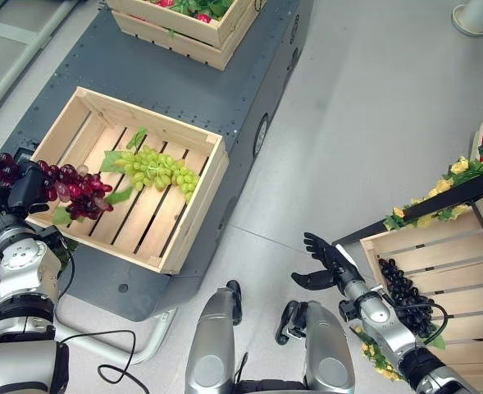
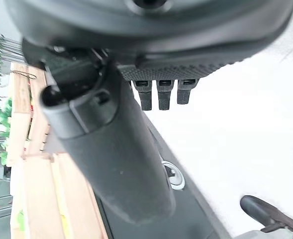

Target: Pick up the fruits from the basket on one side to the basket on the other side

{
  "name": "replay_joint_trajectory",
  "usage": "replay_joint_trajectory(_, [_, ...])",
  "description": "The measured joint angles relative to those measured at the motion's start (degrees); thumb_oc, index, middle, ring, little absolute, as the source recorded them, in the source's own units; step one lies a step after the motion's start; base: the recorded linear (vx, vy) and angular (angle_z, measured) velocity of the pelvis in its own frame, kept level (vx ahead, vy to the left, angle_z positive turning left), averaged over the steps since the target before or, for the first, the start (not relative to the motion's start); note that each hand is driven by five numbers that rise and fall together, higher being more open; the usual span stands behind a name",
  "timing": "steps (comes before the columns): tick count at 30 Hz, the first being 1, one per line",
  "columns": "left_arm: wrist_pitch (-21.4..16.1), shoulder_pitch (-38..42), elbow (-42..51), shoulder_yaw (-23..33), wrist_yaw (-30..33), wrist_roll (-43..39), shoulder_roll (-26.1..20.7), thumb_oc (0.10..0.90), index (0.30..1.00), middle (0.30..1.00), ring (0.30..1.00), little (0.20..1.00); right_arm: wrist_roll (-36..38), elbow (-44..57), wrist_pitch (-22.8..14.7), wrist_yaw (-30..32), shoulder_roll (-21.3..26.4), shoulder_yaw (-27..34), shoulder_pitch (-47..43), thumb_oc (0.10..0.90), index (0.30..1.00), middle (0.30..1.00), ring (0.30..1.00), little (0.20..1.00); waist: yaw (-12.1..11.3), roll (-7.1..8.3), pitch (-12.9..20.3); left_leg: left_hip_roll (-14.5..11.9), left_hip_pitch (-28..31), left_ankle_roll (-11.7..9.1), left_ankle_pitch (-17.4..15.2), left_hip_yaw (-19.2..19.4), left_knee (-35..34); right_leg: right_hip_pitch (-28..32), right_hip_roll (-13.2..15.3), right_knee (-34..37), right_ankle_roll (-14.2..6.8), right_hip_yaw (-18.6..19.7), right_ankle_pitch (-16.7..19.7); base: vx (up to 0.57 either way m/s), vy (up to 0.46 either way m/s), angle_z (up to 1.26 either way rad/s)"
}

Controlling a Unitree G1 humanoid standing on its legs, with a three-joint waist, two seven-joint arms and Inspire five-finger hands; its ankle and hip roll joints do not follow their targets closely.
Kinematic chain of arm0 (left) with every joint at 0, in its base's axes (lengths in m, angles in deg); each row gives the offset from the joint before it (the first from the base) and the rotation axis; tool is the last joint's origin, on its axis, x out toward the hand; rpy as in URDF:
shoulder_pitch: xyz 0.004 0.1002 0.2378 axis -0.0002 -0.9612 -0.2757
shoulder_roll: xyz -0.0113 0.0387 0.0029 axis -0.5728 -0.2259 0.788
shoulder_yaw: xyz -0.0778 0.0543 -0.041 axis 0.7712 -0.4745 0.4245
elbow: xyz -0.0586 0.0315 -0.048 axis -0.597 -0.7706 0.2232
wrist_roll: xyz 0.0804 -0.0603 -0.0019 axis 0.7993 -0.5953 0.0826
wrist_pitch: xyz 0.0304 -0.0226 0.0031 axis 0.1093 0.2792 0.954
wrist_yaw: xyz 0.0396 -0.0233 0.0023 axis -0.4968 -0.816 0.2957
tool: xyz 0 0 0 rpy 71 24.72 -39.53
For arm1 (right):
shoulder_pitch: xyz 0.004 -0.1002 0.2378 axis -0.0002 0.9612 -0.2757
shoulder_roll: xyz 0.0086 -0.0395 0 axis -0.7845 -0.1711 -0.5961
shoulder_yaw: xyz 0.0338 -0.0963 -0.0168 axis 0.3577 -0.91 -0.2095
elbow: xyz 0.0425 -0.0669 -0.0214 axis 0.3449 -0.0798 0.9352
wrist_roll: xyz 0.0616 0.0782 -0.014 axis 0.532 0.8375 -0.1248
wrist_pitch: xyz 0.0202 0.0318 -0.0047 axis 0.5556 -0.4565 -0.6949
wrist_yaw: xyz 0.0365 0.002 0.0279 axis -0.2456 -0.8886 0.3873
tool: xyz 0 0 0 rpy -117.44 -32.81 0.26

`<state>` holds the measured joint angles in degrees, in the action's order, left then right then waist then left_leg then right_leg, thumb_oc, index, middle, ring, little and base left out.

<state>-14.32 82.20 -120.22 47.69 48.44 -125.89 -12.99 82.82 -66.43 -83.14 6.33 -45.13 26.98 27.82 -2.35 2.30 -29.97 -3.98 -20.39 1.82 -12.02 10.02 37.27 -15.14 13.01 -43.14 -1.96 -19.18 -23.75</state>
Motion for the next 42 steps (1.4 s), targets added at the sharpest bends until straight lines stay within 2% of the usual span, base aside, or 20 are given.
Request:
replay_joint_trajectory(4, [-0.4, 0.0, 2.4, 0.0, -2.0, -3.9, 0.0, 0.400, 0.300, 0.300, 0.300, 0.300, -1.6, 2.7, 0.0, 0.0, -0.4, 0.0, 2.2, 0.800, 0.900, 0.900, 0.900, 0.900, -0.1, -0.34, 1.7, 0.0, 2.2, -0.2, 0.5, 0.1, -2.3, 2.2, -0.6, 2.5, -0.2, -0.2, 0.7, 0.02, -0.055, -0.01])
replay_joint_trajectory(9, [-0.8, 0.0, 5.4, -0.1, -4.3, -4.6, 0.0, 0.400, 0.300, 0.300, 0.300, 0.300, -1.6, 6.2, -0.1, 0.1, -1.1, -0.2, 3.1, 0.800, 0.900, 0.900, 0.900, 0.900, -0.2, -0.87, 3.9, 0.2, 6.2, -0.3, 2.3, 0.8, -7.7, 5.7, -1.7, 7.8, -0.6, -0.3, 2.7, 0.04, -0.080, -0.05])
replay_joint_trajectory(14, [-1.2, 0.4, 9.2, -2.1, -6.0, -1.6, 0.0, 0.400, 0.300, 0.300, 0.300, 0.300, -1.6, 9.3, -1.2, 0.7, -1.5, -0.3, 2.9, 0.800, 0.900, 0.900, 0.900, 0.900, -0.2, -1.97, 7.7, 1.0, 12.4, -0.8, 6.4, 0.7, -17.8, 11.7, -4.1, 18.3, -0.9, -1.0, 7.1, 0.05, -0.088, -0.01])
replay_joint_trajectory(19, [-1.4, 1.1, 11.8, -6.3, -10.1, 3.5, -0.1, 0.400, 0.300, 0.300, 0.300, 0.300, -1.6, 11.8, -1.8, 1.3, -1.4, -0.9, 0.7, 0.800, 0.900, 0.900, 0.900, 0.900, -0.4, -3.55, 12.3, 1.6, 16.4, -0.9, 8.7, -0.3, -24.5, 16.2, -5.3, 25.6, -1.6, -1.8, 9.5, 0.01, -0.097, 0.06])
replay_joint_trajectory(25, [-1.3, 7.4, 12.8, -16.0, -17.3, 6.9, -2.3, 0.400, 0.300, 0.300, 0.300, 0.300, -1.3, 15.5, -2.0, 1.2, 0.3, -2.7, -6.0, 0.800, 0.900, 0.900, 0.900, 0.900, -1.8, -4.19, 13.1, 2.0, 18.9, -1.0, 10.5, -0.7, -29.1, 19.0, -6.7, 31.6, -1.8, -1.9, 12.3, 0.00, -0.098, 0.00])
replay_joint_trajectory(27, [-1.0, 11.0, 13.4, -19.7, -19.4, 7.6, -3.3, 0.400, 0.300, 0.300, 0.300, 0.300, 1.5, 17.4, -1.8, 1.1, 0.3, -2.7, -9.1, 0.800, 0.900, 0.900, 0.900, 0.900, -1.8, -4.16, 13.1, 2.2, 20.0, -0.8, 11.8, -1.3, -31.6, 20.6, -7.1, 34.8, -2.1, -1.9, 13.8, -0.01, -0.097, 0.07])
replay_joint_trajectory(30, [-1.1, 14.2, 15.4, -21.7, -21.5, 7.7, -4.1, 0.400, 0.300, 0.300, 0.300, 0.300, 3.7, 18.7, -1.7, 1.1, -0.1, -2.6, -13.3, 0.800, 0.900, 0.900, 0.900, 0.900, -1.8, -4.15, 13.2, 2.8, 21.8, -0.6, 12.7, -1.8, -34.3, 22.5, -7.3, 38.0, -2.6, -1.8, 15.3, -0.02, -0.074, 0.01])
replay_joint_trajectory(36, [-0.9, 24.9, 17.8, -29.0, -23.2, 8.7, -4.3, 0.400, 0.300, 0.300, 0.300, 0.300, 6.4, 19.7, 4.2, 1.1, 0.1, -2.6, -22.8, 0.800, 0.900, 0.900, 0.900, 0.900, -1.8, -4.14, 13.7, 3.7, 22.7, 0.0, 15.2, -1.9, -38.9, 24.9, -8.1, 46.3, -3.3, -1.8, 19.9, -0.04, -0.087, 0.02])
replay_joint_trajectory(42, [-0.3, 33.1, 20.6, -35.5, -23.5, 8.5, -3.8, 0.400, 0.300, 0.300, 0.300, 0.300, 7.4, 19.3, 8.4, 2.3, 0.4, -2.7, -30.2, 0.800, 0.900, 0.900, 0.900, 0.900, -1.6, -4.12, 13.7, 4.1, 23.2, 0.3, 16.6, -1.9, -41.5, 24.9, -8.3, 48.1, -3.4, -1.8, 21.3, -0.04, -0.066, -0.02])
